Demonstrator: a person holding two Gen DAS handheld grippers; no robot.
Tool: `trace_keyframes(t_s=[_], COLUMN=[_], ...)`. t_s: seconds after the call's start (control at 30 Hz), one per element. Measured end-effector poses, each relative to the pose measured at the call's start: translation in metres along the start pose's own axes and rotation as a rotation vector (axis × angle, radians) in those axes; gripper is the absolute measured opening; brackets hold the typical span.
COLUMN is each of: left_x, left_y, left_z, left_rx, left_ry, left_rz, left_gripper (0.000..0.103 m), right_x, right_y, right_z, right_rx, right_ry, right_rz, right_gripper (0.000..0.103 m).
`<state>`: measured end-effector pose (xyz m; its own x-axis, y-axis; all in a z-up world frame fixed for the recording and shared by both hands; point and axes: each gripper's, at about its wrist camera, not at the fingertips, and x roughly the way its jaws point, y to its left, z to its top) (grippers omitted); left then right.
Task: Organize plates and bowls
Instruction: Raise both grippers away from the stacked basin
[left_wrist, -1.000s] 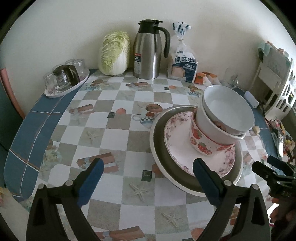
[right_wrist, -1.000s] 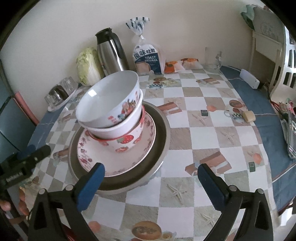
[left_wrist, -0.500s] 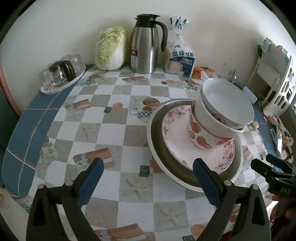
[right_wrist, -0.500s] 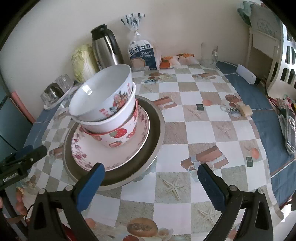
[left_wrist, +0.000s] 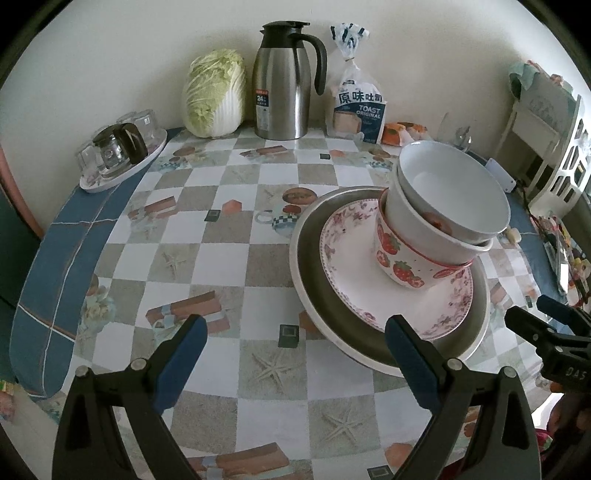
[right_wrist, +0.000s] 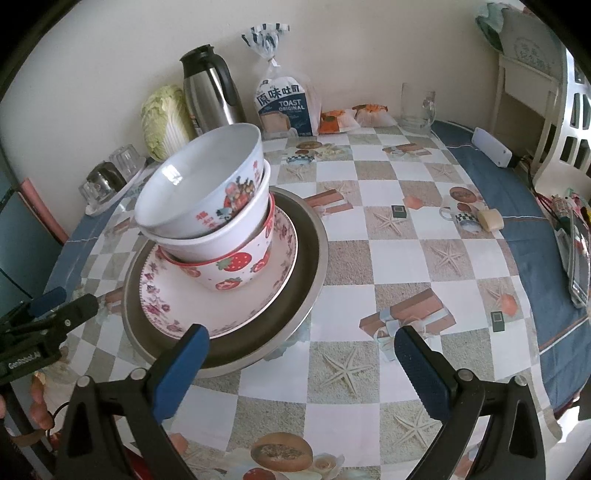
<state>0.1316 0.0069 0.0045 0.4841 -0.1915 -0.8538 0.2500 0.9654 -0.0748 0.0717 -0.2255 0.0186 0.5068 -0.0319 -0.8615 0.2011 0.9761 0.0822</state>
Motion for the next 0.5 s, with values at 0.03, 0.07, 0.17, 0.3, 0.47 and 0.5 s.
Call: trace_keyframes(t_s=[0.03,0.07,0.17,0.3,0.47,0.5], left_x=[0.0001,0.0001,0.0006,0.0009,0.0011,0.0017], left_y=[0.0002,0.0002,0.0008,0.0009,0.0008,0.0008], left_z=[0.0001,0.0,-0.0001,0.0,0.0,-0.0001], left_rx=[-0.001,0.0,0.002,0.003,0.003,0.003], left_ry=[0.0,0.0,0.002,0.003,0.005,0.007], left_rz=[-0.001,-0.001,0.001,0.001,0.003,0.004], left_gripper=[0.097,0.097,0.097,0.097,0.097,0.097], right_x=[0.0001,0.0005,0.0011,0.0018,0.003,0.003], right_y=[-0.0002,-0.0005,-0.001,-0.0011,-0.0011,-0.001], right_z=[-0.0001,0.0001,0.0002,0.0002,0.0,0.0], right_rx=[0.001,0.001,0.001,0.0,0.0,0.0], right_ry=[0.001,0.002,0.005,0.007,0.01,0.01], right_rz=[-0.001,-0.002,-0.004,-0.004,-0.006,-0.006], right_gripper=[0.102,0.102,0.102,0.102,0.102,0.102])
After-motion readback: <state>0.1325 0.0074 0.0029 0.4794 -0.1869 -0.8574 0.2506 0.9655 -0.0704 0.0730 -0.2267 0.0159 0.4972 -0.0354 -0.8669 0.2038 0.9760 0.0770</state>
